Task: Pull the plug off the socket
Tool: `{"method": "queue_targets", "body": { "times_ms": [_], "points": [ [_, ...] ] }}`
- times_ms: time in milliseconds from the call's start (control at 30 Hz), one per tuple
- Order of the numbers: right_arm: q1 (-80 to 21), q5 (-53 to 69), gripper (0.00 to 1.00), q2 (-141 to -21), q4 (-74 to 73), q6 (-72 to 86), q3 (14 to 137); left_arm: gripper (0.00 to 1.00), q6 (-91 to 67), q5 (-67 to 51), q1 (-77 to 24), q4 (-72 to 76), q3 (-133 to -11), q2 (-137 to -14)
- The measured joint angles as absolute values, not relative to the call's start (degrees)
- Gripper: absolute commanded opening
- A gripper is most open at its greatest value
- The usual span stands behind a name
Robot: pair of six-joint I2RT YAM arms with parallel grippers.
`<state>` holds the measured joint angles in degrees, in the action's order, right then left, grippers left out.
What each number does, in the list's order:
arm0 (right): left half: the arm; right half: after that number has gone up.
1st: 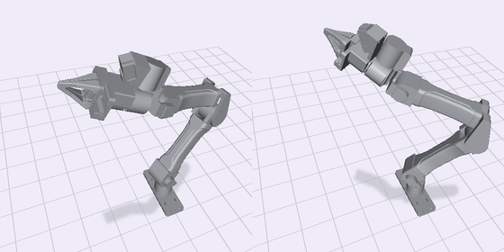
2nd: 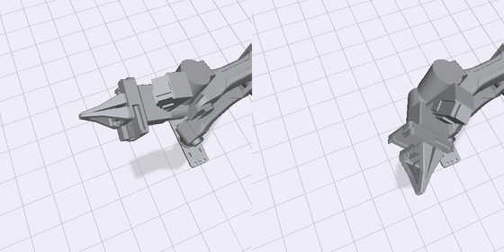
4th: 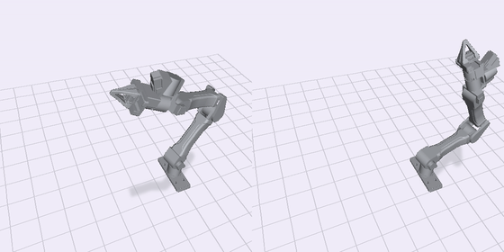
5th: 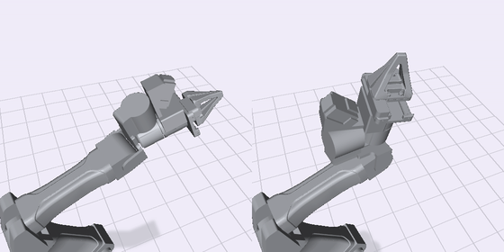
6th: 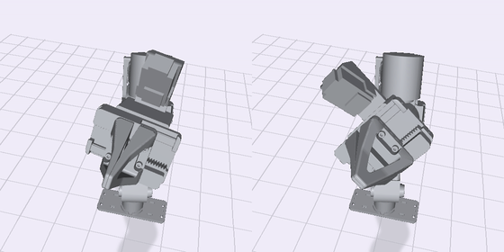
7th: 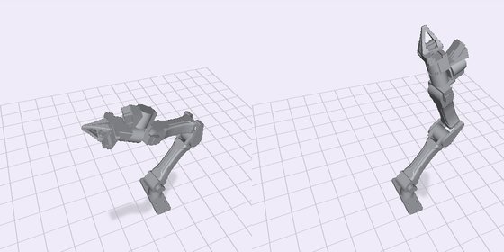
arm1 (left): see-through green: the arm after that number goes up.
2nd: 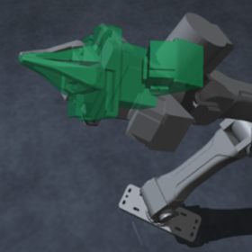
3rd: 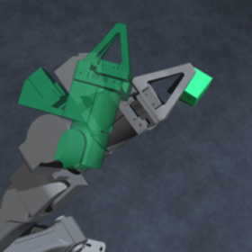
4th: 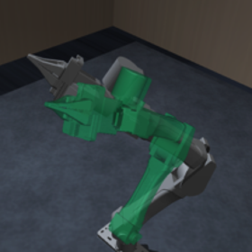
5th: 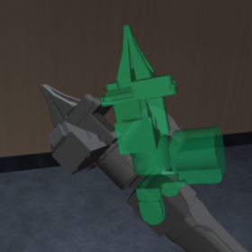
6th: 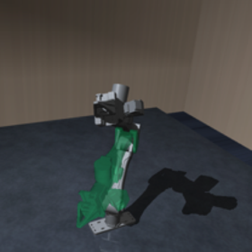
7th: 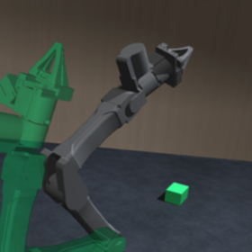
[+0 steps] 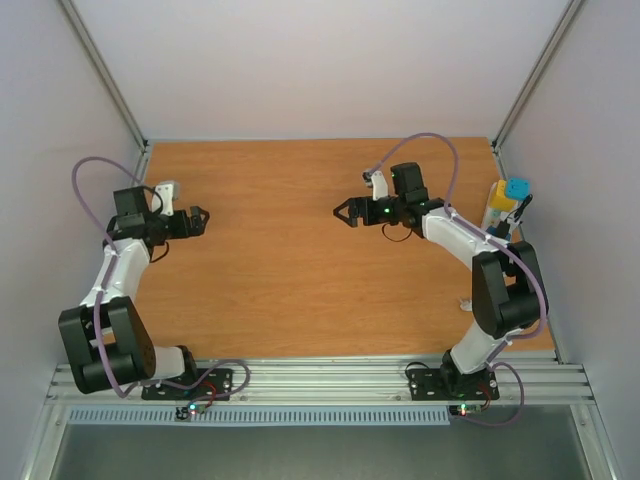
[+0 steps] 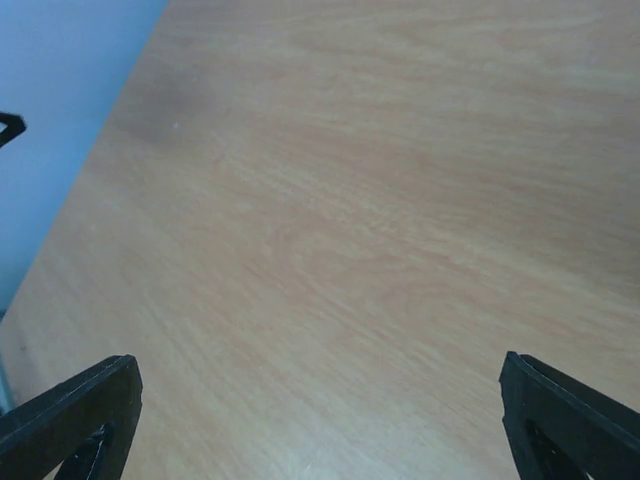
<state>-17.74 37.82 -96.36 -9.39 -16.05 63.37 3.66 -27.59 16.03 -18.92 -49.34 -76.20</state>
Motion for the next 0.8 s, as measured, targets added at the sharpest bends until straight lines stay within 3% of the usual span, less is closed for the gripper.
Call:
{"method": "queue_targets", "body": {
  "times_ms": [367,800],
  "points": [
    [-12.53,28.42,0.98,-89.97,-19.35,-14.87,72.18,1.00,4.67,-23.31,13.02,-17.21,-54.11,-80.07],
    [13.13,23.66,0.98,-87.88,-31.11,-15.90,80.51,1.00,5.87,-24.80,12.38,-16.51,-57.08,-82.61]
  ]
}}
